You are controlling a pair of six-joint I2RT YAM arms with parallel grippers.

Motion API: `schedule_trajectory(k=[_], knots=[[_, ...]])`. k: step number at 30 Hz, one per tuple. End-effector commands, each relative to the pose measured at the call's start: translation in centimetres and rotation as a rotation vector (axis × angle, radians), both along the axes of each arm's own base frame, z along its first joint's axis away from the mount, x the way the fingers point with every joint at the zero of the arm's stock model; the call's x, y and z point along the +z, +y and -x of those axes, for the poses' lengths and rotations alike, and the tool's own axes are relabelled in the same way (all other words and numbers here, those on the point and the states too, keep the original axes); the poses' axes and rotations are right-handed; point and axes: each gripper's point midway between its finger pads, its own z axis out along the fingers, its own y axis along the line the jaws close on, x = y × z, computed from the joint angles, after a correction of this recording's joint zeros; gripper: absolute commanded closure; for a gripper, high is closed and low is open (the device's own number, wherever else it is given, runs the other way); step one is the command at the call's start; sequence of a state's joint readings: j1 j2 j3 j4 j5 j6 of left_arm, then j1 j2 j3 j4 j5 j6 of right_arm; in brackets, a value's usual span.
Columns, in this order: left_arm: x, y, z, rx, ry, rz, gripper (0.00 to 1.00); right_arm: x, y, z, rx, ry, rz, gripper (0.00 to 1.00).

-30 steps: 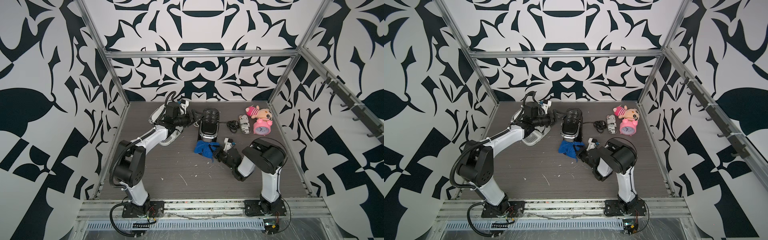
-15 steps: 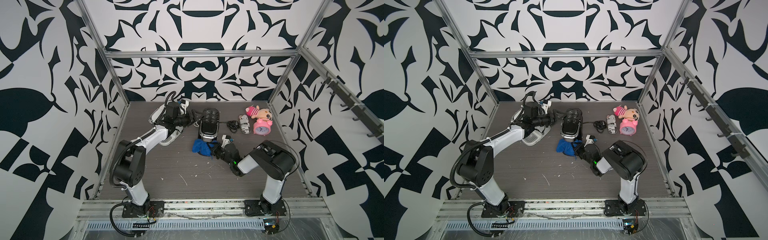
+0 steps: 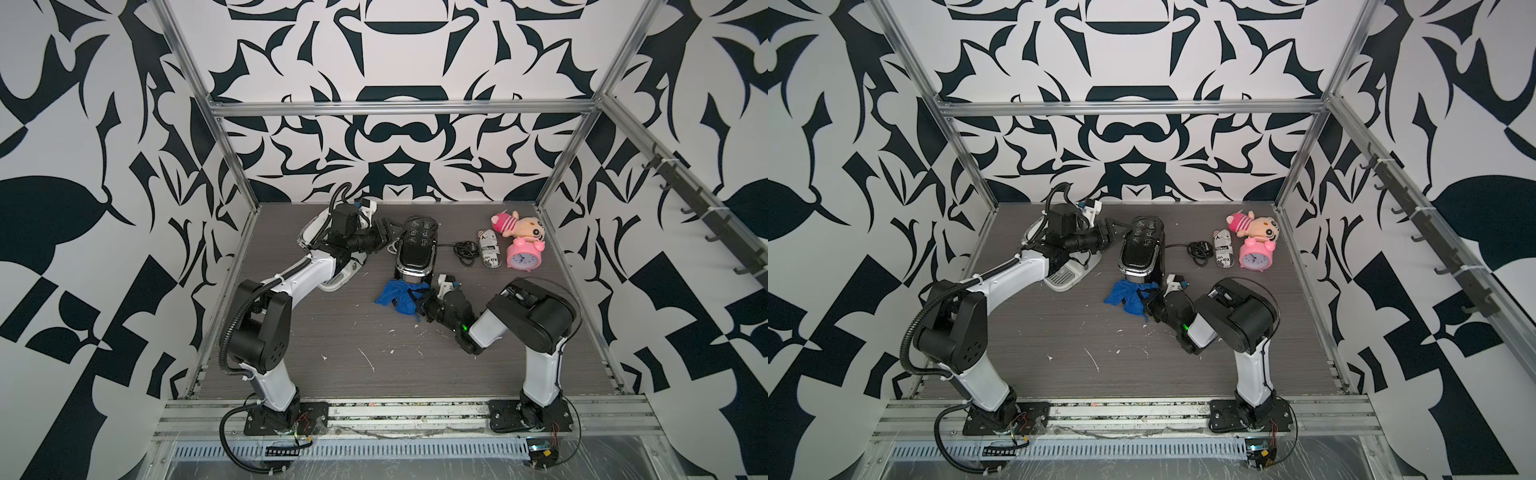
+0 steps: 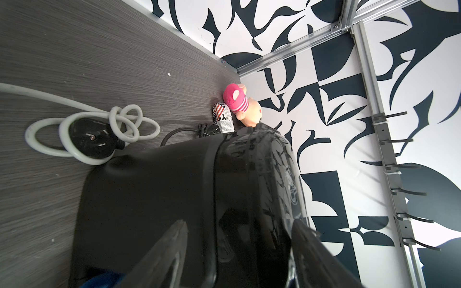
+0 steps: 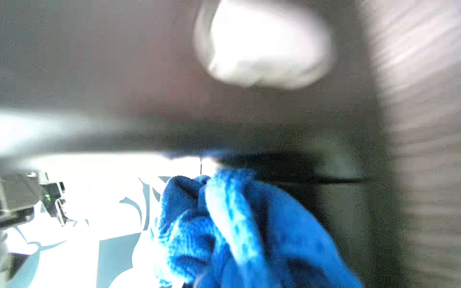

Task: Wipe the surface of a coffee machine
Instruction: Wipe the dirt from the surface of the coffee machine.

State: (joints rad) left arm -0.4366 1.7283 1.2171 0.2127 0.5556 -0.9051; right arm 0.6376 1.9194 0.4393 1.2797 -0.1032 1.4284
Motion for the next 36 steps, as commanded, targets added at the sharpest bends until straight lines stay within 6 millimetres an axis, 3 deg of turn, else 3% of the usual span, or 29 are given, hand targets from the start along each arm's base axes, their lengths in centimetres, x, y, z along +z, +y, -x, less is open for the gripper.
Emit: schedule_trajectory(k=[1, 8, 12, 16, 20, 23, 25, 27, 30, 33, 36], knots=[[-6.2, 0.5, 1.0, 0.020, 0.179, -0.073, 0.31, -3.8, -4.1, 1.2, -0.055, 0.130, 0.127, 1.00], [-6.7, 0.6, 1.1, 0.042, 0.213, -0.052, 0.31, 0.3, -7.4, 0.1, -0.080, 0.068, 0.177, 1.00], [-6.9, 0.5, 1.2, 0.052, 0.239, -0.023, 0.31, 3.1, -10.1, 0.5, -0.088, 0.043, 0.339, 1.00], [-6.2, 0.9, 1.0, 0.068, 0.226, -0.021, 0.31, 7.0, -12.4, 1.3, -0.088, -0.020, 0.485, 1.00], [-2.4, 3.1, -0.1, 0.119, 0.106, -0.066, 0.29, 12.2, -14.3, 2.7, -0.077, -0.099, 0.627, 1.00], [2.7, 5.1, -0.8, 0.155, -0.037, -0.080, 0.28, 17.2, -15.2, 3.7, -0.060, -0.182, 0.716, 1.00], [6.9, 5.9, -0.2, 0.140, -0.174, -0.084, 0.26, 21.7, -13.8, 4.1, 0.021, -0.315, 0.709, 1.00], [10.9, 5.7, 1.6, 0.062, -0.314, -0.070, 0.23, 26.0, -11.3, 5.1, 0.144, -0.471, 0.646, 1.00], [15.8, 4.4, 6.6, -0.144, -0.454, 0.030, 0.20, 32.3, -7.5, 7.8, 0.335, -0.738, 0.495, 1.00], [18.1, 3.7, 11.8, -0.306, -0.543, 0.116, 0.14, 37.2, -5.5, 11.1, 0.454, -0.975, 0.343, 1.00], [19.5, 3.1, 17.1, -0.427, -0.633, 0.164, 0.06, 40.7, -4.8, 13.5, 0.507, -1.141, 0.203, 1.00]])
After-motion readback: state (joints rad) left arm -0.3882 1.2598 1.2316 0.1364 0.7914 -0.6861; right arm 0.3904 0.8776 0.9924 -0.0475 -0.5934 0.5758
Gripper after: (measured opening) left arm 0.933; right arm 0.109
